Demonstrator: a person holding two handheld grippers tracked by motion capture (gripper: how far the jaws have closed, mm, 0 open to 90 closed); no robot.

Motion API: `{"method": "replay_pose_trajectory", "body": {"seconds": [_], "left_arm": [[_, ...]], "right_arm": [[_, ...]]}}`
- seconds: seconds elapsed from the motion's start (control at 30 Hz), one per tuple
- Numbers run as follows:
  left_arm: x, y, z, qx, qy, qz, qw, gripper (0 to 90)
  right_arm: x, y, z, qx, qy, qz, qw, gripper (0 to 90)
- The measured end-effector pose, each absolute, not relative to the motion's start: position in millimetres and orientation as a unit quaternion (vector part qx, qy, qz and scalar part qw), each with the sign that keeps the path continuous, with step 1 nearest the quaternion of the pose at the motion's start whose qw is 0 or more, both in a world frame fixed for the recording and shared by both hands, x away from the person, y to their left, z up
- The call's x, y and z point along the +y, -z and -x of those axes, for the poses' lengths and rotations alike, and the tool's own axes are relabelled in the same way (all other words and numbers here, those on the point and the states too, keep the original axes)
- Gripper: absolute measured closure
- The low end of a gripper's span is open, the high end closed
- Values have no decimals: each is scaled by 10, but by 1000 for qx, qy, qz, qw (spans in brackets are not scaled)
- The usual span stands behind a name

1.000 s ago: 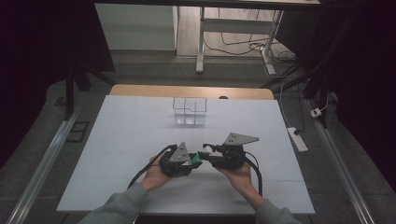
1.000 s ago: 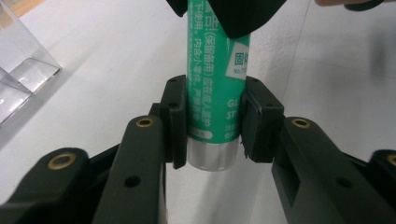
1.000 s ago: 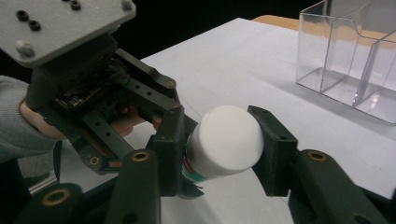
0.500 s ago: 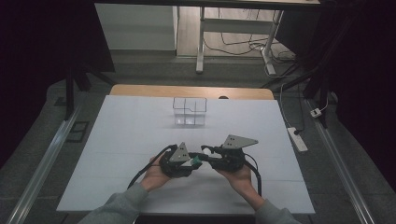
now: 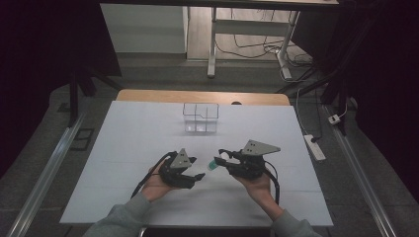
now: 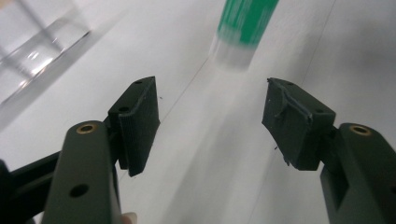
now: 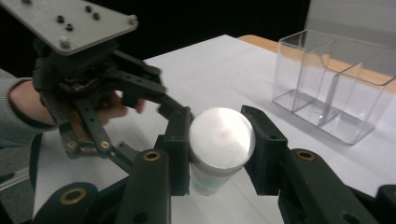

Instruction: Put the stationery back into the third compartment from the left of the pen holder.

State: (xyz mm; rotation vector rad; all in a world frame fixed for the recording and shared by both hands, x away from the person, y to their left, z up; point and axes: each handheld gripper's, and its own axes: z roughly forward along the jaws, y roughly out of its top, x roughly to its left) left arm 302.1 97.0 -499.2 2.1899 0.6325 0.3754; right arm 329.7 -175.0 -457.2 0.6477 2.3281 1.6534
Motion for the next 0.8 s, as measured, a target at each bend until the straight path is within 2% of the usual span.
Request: {"method": "replay_pose_trajectory", "body": {"seconds": [0.3,0.6,0.8], "left_arm": [[1418,4981,-2864,297,-151,-854,400,352],[1783,5035,-2761,338,-158,-837,401,349],[1893,5062,-2724,346,-159,-834,400,348]], "right_arm": [[-1810,4381,-3477,776,-567,-235,145,645],[-1775,4168,-3898,760,-567,-262,179,644],[-1667,4110,-4242,751,-565,-289,184,644]]}}
